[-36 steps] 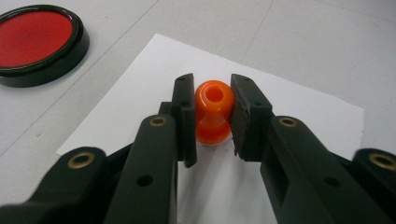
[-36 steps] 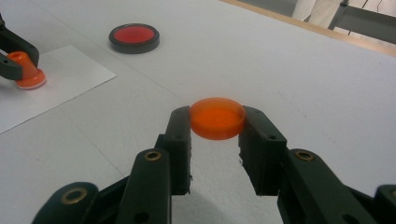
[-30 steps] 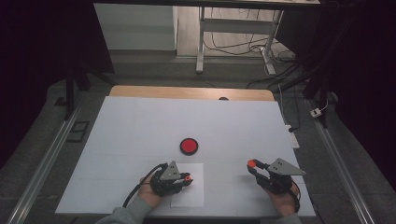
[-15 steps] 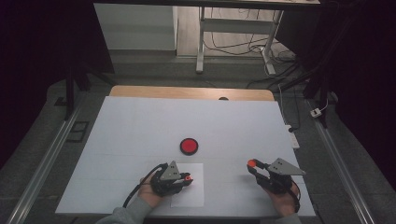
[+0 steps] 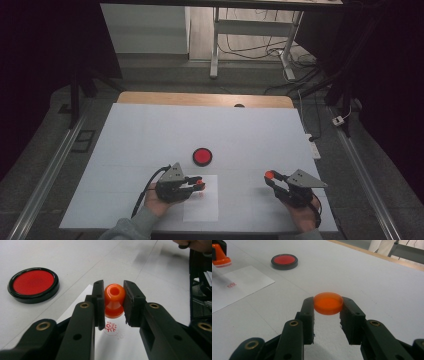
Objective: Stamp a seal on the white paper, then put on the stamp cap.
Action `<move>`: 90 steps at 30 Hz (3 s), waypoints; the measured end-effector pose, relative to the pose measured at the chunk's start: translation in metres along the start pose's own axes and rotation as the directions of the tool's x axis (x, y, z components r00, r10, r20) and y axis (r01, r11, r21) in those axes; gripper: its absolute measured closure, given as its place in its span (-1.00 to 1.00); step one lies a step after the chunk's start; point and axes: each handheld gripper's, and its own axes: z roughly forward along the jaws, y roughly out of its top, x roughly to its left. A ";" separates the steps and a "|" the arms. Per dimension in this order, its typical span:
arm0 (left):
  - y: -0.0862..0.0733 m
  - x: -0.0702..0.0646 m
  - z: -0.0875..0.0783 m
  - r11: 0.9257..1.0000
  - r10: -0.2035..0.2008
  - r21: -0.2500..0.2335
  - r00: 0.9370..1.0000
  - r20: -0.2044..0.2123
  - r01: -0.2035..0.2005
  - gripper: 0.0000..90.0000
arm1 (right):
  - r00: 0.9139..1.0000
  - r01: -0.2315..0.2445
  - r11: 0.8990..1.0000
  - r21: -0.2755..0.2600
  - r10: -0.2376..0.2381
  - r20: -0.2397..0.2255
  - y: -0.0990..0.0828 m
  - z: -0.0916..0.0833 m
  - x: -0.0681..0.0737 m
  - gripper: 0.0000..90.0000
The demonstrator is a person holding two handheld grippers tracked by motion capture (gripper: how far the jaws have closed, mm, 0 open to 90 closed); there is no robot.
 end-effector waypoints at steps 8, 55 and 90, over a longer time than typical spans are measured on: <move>0.004 0.005 -0.006 0.999 -0.029 -0.025 0.999 0.016 0.029 0.62 | 1.000 0.002 1.000 0.000 -0.002 0.000 0.000 0.001 0.000 0.43; 0.037 0.022 -0.040 0.992 -0.051 -0.108 0.996 0.067 0.058 0.61 | 1.000 0.000 1.000 0.009 0.000 -0.011 0.000 0.005 0.001 0.43; 0.039 0.015 -0.034 0.995 -0.018 -0.098 0.998 0.057 0.023 0.61 | 0.991 0.024 1.000 0.001 -0.023 -0.130 0.015 0.034 0.030 0.43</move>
